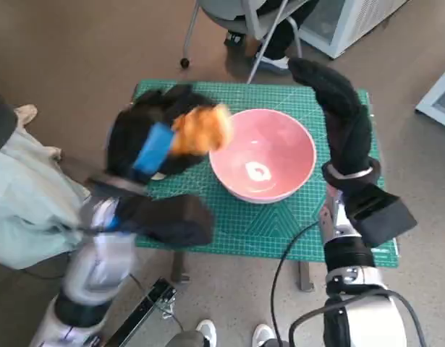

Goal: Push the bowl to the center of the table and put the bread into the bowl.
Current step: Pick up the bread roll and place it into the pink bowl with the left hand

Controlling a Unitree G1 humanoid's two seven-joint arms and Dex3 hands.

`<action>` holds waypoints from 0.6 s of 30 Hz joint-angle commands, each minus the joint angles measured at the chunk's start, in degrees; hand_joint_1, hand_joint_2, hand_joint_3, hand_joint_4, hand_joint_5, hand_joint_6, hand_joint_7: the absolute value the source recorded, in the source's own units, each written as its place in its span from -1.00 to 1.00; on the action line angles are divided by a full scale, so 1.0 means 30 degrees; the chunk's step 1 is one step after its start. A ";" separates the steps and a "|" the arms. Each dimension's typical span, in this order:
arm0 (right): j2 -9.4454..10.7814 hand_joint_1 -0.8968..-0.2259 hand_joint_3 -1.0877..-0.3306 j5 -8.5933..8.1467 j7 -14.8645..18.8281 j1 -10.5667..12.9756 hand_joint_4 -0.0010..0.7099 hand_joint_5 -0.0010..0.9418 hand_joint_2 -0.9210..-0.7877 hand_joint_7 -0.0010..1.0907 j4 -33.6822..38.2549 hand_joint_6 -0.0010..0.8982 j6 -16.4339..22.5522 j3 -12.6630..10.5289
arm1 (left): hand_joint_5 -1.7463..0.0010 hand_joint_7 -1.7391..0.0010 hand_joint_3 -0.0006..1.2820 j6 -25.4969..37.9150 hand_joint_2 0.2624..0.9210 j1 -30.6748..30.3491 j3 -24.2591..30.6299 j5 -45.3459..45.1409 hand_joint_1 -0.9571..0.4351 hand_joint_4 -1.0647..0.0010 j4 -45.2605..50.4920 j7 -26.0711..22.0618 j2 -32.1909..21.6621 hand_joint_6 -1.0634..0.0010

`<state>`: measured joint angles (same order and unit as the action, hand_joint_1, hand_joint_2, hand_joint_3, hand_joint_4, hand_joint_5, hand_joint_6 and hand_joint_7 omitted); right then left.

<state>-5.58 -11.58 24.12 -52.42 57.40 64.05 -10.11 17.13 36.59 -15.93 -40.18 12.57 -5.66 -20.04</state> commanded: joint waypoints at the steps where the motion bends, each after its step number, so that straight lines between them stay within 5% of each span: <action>1: -0.0053 -0.10 -0.06 -0.0061 -0.0205 0.0441 -0.11 -0.98 -1.00 0.53 0.0110 -0.98 -0.0131 -0.0158 | -0.09 -0.29 -0.91 -0.2129 0.85 0.1510 -0.1021 -0.0163 0.38 -0.63 -0.3272 0.0925 0.0642 -0.29; 7: -0.0091 -0.09 -0.04 -0.0096 -0.0310 0.0466 -0.07 -0.97 -1.00 0.52 0.0101 -0.93 -0.0106 -0.0295 | -0.19 -0.35 -0.94 -0.4429 0.97 0.3404 -0.1819 0.0251 0.38 -0.48 -0.8010 0.1033 0.1220 -0.18; 9: -0.0092 -0.08 -0.04 -0.0048 -0.0366 0.0498 -0.06 -0.97 -1.00 0.52 0.0060 -0.91 -0.0049 -0.0319 | -0.32 -0.43 -0.84 -0.4948 0.99 0.3928 -0.1926 0.0781 0.38 -0.27 -0.9425 0.0256 0.1356 -0.08; 14: -0.0152 -0.10 -0.03 -0.0211 -0.0237 0.0588 -0.07 -0.97 -1.00 0.49 -0.0033 -0.91 -0.0026 -0.0407 | 0.66 0.35 -0.90 -0.5350 0.87 0.5270 -0.2213 0.2370 0.24 0.47 -1.2288 -0.3603 0.1311 0.52; 18: -0.0227 -0.12 -0.01 -0.0389 -0.0072 0.0712 -0.09 -0.98 -1.00 0.47 -0.0170 -0.91 0.0043 -0.0461 | 0.93 0.57 -0.94 -0.5564 0.78 0.6077 -0.2006 0.3697 0.10 0.84 -1.3677 -0.6178 0.1291 0.79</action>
<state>-6.21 -11.69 23.41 -52.19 56.96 64.30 -11.21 1.50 52.00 -22.35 -32.01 -26.03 -19.41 -15.71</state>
